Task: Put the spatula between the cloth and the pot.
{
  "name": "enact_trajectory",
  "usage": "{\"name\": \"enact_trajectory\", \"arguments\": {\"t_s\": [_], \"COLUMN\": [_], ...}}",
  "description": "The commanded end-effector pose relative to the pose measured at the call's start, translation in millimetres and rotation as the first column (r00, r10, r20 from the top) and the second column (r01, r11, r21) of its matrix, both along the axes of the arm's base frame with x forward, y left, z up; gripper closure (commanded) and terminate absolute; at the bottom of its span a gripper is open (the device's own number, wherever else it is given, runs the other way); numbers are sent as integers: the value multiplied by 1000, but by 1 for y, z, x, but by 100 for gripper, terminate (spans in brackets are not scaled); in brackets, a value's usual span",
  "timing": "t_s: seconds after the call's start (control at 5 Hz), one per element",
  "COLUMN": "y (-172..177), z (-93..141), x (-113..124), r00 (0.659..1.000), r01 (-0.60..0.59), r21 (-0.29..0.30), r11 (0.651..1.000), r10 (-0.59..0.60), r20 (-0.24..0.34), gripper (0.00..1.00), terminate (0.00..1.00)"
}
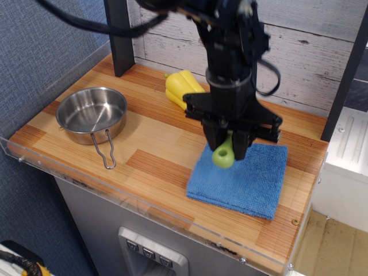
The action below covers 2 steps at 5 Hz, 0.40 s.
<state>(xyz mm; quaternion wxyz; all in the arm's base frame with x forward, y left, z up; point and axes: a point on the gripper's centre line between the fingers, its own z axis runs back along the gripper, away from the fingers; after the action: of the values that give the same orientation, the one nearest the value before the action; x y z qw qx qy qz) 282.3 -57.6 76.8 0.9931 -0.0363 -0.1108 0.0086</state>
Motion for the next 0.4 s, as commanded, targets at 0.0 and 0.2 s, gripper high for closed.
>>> {"name": "enact_trajectory", "arguments": {"t_s": [0.0,0.2], "y": [42,75], "z": [14,7], "x": [-26,-38], "r00": [994,988], "r01": [-110,-154], "r21": [-56,-56], "r11": [992,986], "r10": [109,153], "r20": [-21,-38], "gripper": [100,100], "terminate": [0,0]}}
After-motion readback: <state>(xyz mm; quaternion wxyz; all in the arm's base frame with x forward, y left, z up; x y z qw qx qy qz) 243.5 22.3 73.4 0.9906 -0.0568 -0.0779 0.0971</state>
